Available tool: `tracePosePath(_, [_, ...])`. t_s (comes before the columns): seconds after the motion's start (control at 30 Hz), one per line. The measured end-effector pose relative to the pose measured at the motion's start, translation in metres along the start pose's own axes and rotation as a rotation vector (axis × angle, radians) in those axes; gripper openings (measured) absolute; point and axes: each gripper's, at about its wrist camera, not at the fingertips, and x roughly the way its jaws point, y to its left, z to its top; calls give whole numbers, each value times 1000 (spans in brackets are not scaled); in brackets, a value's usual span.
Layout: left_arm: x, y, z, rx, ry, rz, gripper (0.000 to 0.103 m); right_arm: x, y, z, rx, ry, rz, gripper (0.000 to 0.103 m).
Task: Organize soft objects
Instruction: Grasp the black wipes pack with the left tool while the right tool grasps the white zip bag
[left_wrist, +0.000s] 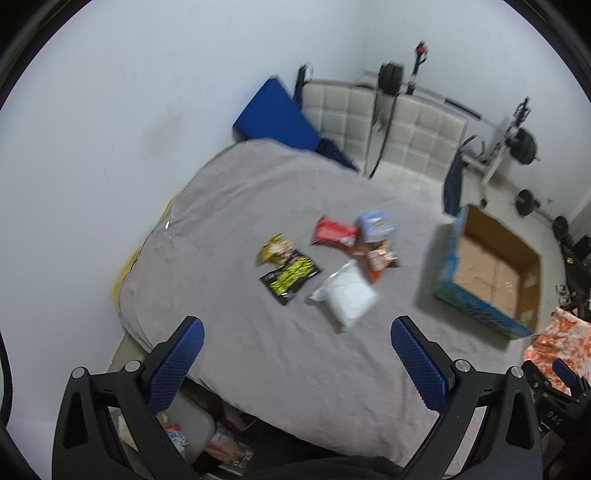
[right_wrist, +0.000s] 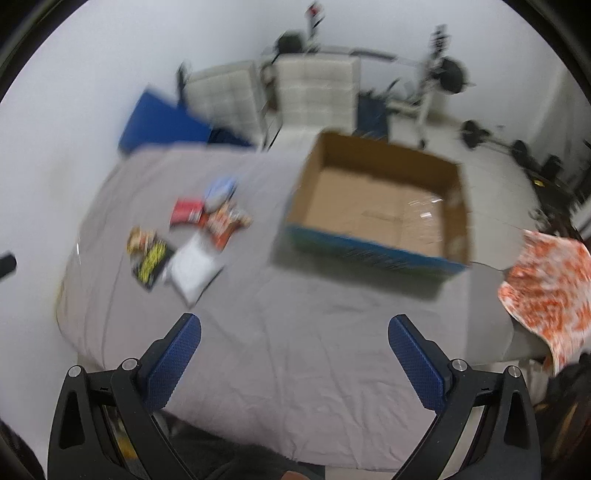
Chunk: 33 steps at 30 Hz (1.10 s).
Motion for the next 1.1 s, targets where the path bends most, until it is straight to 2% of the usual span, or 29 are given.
tracePosePath(0.17, [87, 29, 28, 67, 115, 24, 103, 99, 87, 38, -176, 109, 38, 103])
tracePosePath(0.4, [214, 49, 48, 221, 299, 22, 103, 251, 188, 85, -330, 285, 5, 103])
tracePosePath(0.5, [267, 50, 51, 277, 366, 0, 102, 308, 226, 85, -437, 368, 12, 103])
tracePosePath(0.63, [316, 47, 51, 328, 426, -58, 100, 356, 254, 70, -520, 483, 19, 103])
tracePosePath(0.7, [336, 44, 53, 346, 451, -89, 96, 376, 264, 63, -542, 529, 5, 102])
tracePosePath(0.73, [341, 43, 52, 353, 460, -97, 95, 384, 266, 61, -538, 540, -19, 89])
tracePosePath(0.8, [353, 38, 53, 363, 474, -117, 94, 391, 262, 62, -470, 548, -38, 85])
tracePosePath(0.93, [368, 27, 53, 383, 491, -139, 94, 389, 214, 66, -93, 615, -50, 80])
tracePosePath(1.03, [378, 14, 53, 397, 505, -153, 94, 381, 170, 55, 166, 618, -77, 80])
tracePosePath(1.1, [388, 5, 52, 406, 514, -139, 94, 378, 151, 46, 287, 613, -83, 82])
